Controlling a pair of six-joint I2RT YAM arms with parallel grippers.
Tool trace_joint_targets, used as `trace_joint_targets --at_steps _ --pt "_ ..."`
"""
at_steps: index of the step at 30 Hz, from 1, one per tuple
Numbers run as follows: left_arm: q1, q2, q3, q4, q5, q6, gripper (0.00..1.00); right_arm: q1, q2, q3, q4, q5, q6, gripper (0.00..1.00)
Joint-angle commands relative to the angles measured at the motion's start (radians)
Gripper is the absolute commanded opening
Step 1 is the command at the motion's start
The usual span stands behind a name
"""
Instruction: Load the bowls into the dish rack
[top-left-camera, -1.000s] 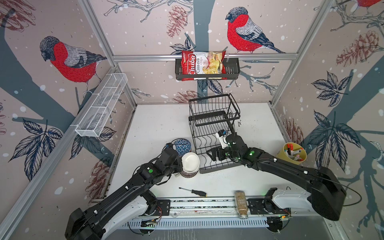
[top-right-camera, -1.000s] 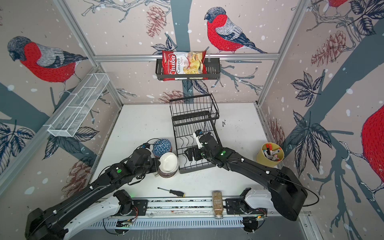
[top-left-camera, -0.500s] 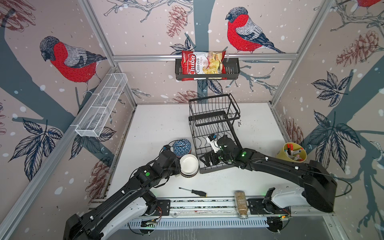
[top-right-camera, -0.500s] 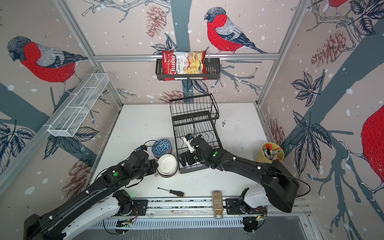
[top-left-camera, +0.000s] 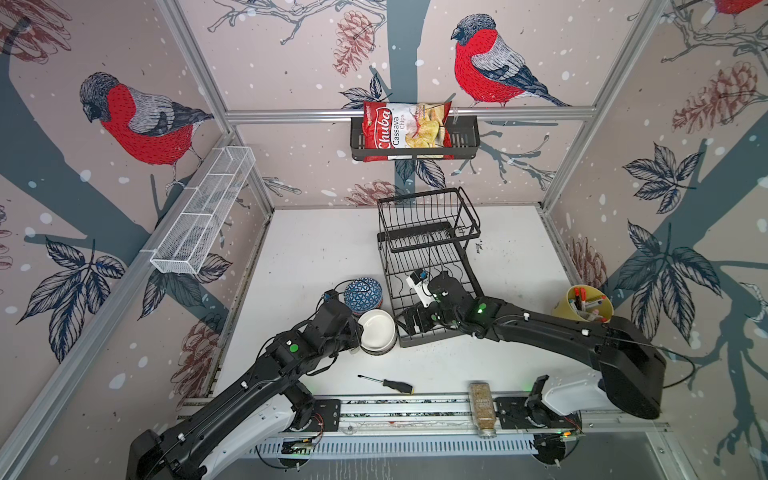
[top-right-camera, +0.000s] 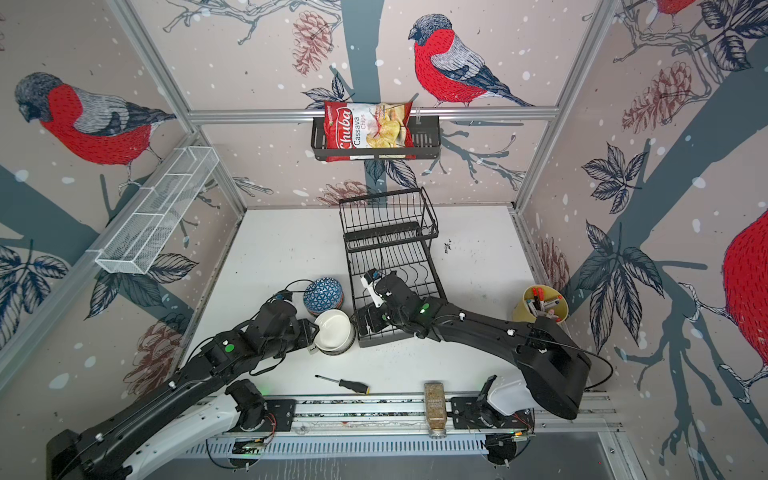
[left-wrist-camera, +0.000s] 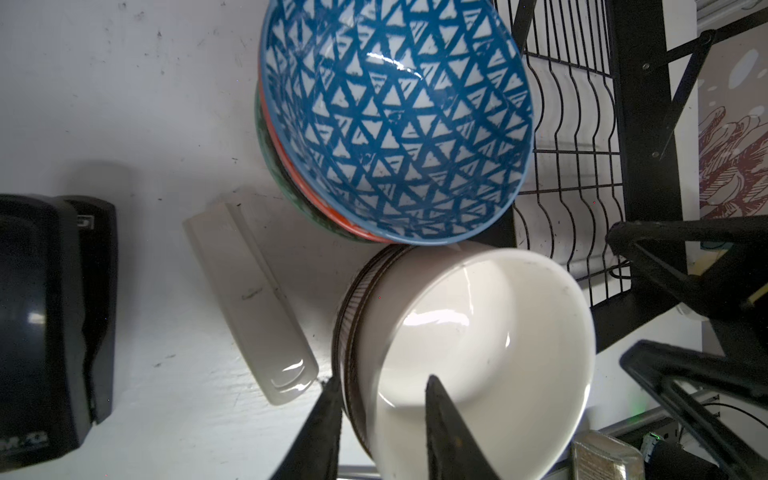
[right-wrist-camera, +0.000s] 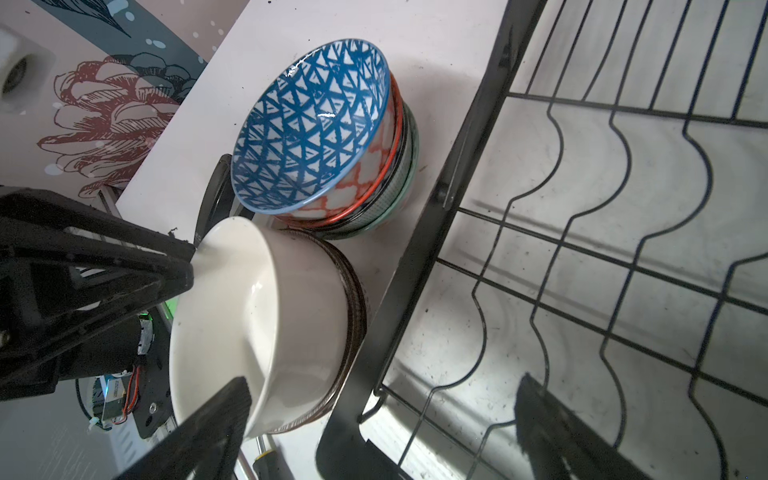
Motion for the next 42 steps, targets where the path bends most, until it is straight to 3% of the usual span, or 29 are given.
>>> trace_joint_targets --at_steps 1,16,42 --pt "-0.002 0.025 0.021 -0.022 -0.009 0.011 0.36 0.005 0.003 0.005 0.027 0.004 -0.006 0.99" --pt "-0.002 0.172 0.084 -0.068 -0.04 0.067 0.27 0.006 -0.005 -0.016 0.042 0.004 -0.009 0.99" --pt "-0.002 0.192 0.071 -0.005 -0.04 0.093 0.22 0.006 0.0 -0.04 0.062 0.006 -0.006 0.99"
